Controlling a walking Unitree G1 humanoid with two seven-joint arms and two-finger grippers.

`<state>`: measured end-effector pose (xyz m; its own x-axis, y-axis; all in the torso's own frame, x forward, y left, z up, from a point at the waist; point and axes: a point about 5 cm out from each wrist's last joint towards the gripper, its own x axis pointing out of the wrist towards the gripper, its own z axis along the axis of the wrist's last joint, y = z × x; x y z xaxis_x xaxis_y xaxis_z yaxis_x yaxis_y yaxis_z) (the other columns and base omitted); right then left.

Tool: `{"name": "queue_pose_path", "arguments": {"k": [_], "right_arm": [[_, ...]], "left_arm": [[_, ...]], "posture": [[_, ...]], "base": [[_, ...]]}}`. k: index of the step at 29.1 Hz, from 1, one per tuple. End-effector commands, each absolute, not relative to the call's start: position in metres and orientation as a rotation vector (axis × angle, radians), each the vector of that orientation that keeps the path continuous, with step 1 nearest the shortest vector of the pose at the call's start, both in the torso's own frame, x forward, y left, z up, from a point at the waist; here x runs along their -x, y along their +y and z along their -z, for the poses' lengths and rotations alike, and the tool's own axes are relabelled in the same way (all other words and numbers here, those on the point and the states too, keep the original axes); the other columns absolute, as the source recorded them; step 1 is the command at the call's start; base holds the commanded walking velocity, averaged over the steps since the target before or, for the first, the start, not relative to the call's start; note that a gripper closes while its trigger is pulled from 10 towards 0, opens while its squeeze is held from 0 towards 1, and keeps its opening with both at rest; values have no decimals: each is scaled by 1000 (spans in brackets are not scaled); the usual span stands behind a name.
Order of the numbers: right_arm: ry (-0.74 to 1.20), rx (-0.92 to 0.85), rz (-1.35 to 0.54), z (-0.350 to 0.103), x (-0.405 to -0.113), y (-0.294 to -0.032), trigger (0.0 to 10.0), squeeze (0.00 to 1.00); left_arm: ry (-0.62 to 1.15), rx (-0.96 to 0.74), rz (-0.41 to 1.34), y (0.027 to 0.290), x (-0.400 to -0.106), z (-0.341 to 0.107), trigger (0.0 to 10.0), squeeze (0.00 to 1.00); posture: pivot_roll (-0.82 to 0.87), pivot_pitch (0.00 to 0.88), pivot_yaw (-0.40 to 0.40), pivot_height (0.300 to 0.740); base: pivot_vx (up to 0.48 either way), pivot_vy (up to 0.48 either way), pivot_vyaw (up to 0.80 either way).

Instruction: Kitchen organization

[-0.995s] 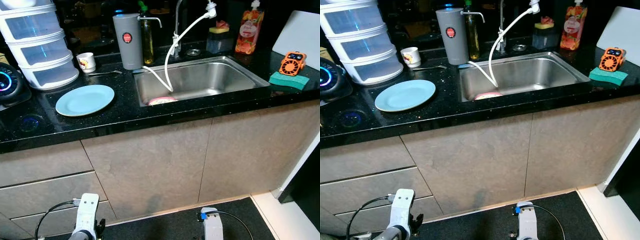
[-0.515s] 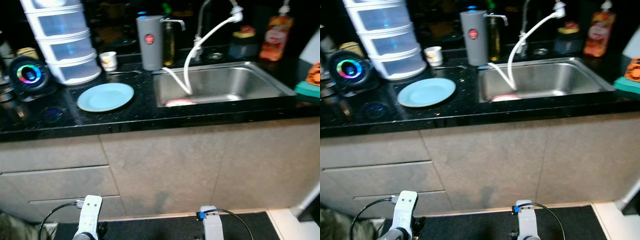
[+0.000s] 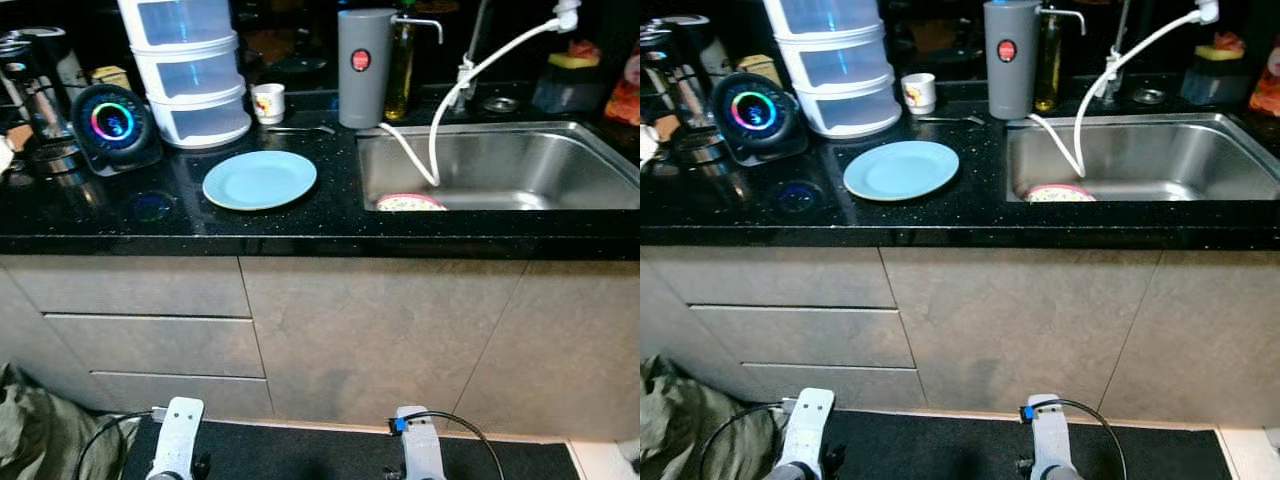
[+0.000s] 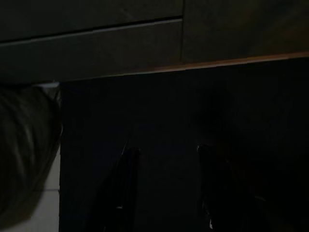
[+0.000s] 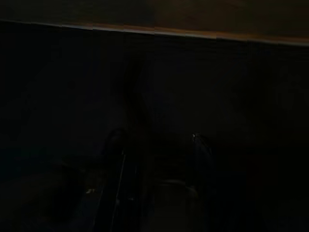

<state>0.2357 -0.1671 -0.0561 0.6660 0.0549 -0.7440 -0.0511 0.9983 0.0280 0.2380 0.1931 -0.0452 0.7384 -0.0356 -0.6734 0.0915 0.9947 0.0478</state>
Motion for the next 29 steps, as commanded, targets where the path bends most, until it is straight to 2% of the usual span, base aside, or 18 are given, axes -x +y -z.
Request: {"name": "queue_pose_path", "arguments": {"k": [1, 4, 11, 29], "right_arm": [[876, -11, -59, 62, -227, -166, 10000, 0], [878, -17, -60, 63, -225, -166, 10000, 0], [878, -38, -50, 63, -226, -166, 10000, 0], [866, -18, -77, 61, -229, -165, 10000, 0]], "left_arm": [[755, -96, 70, 196, -234, 48, 10000, 0], [751, -104, 83, 194, -233, 48, 10000, 0], [740, -91, 85, 191, -234, 47, 10000, 0], [676, -57, -2, 192, -236, 44, 10000, 0]], "posture": [[64, 96, 26, 740], [65, 97, 26, 740], [66, 100, 26, 740], [64, 99, 15, 740]], "base": [[0, 0, 0], [0, 0, 0], [0, 0, -800], [0, 0, 0]]}}
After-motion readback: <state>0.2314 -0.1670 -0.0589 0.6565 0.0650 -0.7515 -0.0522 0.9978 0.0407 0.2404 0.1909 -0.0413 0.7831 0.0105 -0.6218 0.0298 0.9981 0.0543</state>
